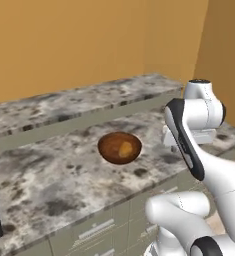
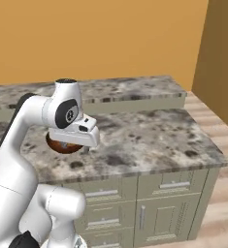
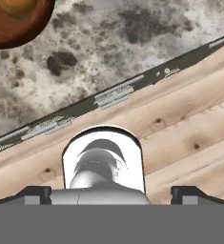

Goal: Place the chicken drumstick on the plate and place the potato on the same plate.

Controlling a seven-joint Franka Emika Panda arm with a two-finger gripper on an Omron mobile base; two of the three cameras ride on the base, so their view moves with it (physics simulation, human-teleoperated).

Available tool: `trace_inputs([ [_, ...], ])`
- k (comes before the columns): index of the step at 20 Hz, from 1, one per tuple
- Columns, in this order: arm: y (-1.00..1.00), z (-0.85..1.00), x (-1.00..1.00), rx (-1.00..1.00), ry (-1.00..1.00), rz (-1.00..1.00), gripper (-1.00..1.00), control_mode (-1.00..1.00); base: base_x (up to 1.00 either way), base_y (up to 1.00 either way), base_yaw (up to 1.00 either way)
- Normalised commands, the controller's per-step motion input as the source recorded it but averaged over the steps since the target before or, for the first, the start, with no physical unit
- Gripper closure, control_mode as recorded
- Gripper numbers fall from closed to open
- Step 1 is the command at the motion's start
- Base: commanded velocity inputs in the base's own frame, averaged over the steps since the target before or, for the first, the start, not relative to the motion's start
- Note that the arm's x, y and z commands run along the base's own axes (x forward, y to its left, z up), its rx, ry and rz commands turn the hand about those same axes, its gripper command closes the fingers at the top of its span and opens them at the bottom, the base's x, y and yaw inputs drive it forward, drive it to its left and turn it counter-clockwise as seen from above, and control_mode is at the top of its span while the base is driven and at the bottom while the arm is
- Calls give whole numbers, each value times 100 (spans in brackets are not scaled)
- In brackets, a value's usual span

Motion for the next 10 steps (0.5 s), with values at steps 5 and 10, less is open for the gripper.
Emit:
trace_inputs([
  [5, 0, 0, 0, 0, 0, 0, -100, 100, 41, 0, 25],
  [10, 0, 0, 0, 0, 0, 0, -100, 100, 0, 2, 32],
])
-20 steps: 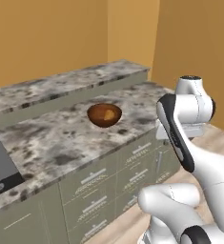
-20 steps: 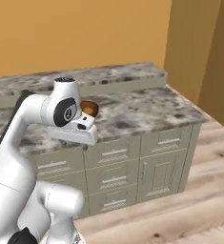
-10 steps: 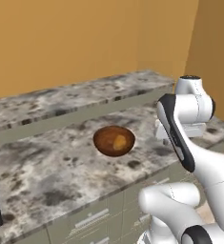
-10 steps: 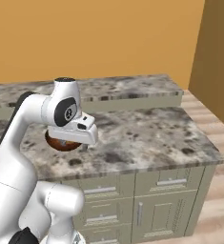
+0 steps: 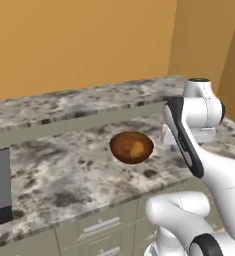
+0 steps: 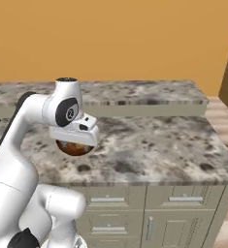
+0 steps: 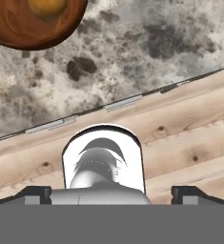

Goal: Place the chicken drumstick on the plate and place the potato on the same plate.

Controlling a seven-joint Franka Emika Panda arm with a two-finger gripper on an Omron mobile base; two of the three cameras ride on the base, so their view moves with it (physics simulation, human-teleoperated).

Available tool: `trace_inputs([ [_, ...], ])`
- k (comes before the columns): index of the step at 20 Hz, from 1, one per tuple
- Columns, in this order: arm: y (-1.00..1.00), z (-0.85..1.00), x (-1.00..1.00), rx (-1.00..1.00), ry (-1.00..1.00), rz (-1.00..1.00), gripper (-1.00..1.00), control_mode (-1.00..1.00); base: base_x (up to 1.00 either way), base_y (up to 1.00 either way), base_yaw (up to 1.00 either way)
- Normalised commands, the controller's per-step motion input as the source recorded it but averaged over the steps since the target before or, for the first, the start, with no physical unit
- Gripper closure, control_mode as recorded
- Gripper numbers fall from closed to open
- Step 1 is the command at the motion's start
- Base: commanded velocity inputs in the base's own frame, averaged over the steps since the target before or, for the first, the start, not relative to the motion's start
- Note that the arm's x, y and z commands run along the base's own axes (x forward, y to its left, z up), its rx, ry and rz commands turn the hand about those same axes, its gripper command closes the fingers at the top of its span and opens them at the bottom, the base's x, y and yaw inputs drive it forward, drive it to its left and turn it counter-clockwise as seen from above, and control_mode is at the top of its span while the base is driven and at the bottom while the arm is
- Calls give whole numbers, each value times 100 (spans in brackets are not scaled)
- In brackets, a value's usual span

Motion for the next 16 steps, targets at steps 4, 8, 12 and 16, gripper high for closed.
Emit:
trace_inputs([
  [4, 0, 0, 0, 0, 0, 0, -100, 100, 1, 3, 41],
  [8, 0, 0, 0, 0, 0, 0, -100, 100, 6, 1, 31],
  [12, 0, 0, 0, 0, 0, 0, -100, 100, 29, 0, 15],
  [16, 0, 0, 0, 0, 0, 0, -100, 100, 48, 1, 9],
])
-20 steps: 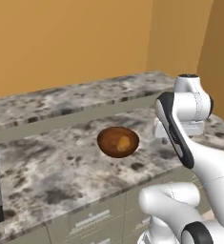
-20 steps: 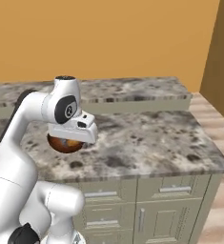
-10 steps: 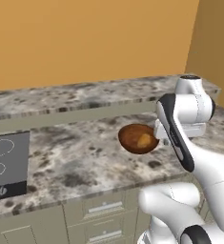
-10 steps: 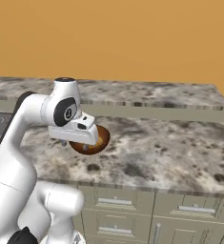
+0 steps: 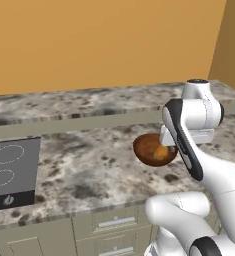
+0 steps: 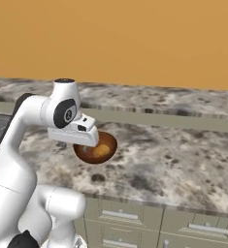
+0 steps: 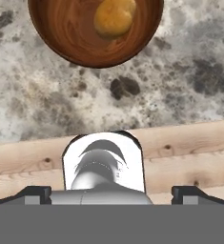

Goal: Place the chicken drumstick on the plate and place the potato on the same plate.

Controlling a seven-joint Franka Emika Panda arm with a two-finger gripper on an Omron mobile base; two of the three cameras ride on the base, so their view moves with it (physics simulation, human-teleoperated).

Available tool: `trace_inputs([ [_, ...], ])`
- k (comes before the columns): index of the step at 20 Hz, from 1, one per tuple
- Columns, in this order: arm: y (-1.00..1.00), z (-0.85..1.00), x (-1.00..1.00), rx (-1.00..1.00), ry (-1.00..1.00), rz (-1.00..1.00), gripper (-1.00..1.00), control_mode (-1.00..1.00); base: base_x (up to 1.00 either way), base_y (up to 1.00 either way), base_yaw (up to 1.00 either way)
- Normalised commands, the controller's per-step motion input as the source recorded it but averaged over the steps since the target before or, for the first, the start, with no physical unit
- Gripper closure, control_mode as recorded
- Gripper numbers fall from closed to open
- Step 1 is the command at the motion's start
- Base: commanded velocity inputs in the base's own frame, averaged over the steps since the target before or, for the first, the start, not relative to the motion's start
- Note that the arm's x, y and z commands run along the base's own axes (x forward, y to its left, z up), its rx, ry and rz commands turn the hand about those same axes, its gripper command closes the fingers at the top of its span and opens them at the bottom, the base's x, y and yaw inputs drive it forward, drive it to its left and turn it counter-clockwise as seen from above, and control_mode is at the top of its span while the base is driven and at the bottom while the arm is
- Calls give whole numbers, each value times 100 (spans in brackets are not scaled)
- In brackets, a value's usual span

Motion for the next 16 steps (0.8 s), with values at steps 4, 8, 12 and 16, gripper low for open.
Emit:
trace_inputs([
  [4, 0, 0, 0, 0, 0, 0, -100, 100, 60, 0, 5],
  [8, 0, 0, 0, 0, 0, 0, -100, 100, 55, 0, 3],
  [12, 0, -1, 31, 2, 0, -3, -100, -100, 26, 0, 0],
  [16, -1, -13, 60, 4, 0, -18, -100, -100, 0, 0, 0],
])
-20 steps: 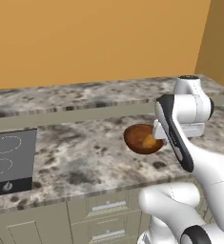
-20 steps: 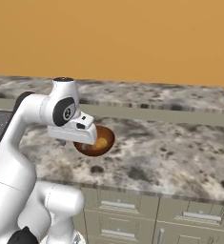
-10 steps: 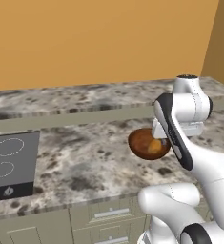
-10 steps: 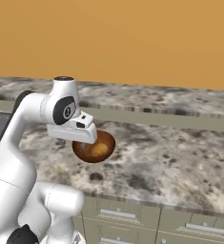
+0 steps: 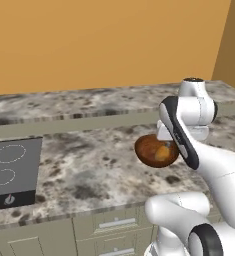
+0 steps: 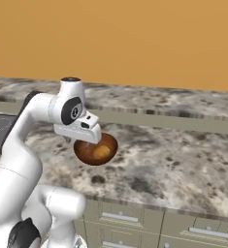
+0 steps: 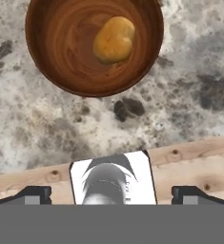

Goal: Place the chicken drumstick on the plate and place the potato on the same plate.

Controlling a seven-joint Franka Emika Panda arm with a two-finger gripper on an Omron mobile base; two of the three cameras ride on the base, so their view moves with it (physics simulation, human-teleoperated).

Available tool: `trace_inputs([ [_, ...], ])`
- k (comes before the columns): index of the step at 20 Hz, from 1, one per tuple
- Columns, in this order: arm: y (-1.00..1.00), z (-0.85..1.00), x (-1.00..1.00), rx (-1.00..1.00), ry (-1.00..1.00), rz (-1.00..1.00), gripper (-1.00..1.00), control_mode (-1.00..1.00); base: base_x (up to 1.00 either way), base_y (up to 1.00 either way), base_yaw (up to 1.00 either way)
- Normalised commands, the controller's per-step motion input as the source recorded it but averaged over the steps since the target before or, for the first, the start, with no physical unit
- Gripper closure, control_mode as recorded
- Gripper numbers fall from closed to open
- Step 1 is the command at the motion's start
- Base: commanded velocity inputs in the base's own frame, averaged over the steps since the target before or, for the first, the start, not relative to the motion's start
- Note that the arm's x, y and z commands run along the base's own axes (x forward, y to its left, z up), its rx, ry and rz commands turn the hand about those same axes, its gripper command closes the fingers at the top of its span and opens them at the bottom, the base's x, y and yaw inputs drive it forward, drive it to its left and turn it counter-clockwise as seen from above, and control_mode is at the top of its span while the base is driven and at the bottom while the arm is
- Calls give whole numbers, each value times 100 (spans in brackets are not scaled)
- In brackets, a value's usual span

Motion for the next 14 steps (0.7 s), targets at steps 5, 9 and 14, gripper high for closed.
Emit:
trace_inputs([
  [5, 0, -37, 58, 1, 0, -32, -100, -100, 0, 0, 0],
  [9, -3, -41, 36, 0, 0, -39, -100, -100, 0, 0, 0],
  [14, -19, -31, 33, 0, 0, -29, -100, -100, 0, 0, 0],
])
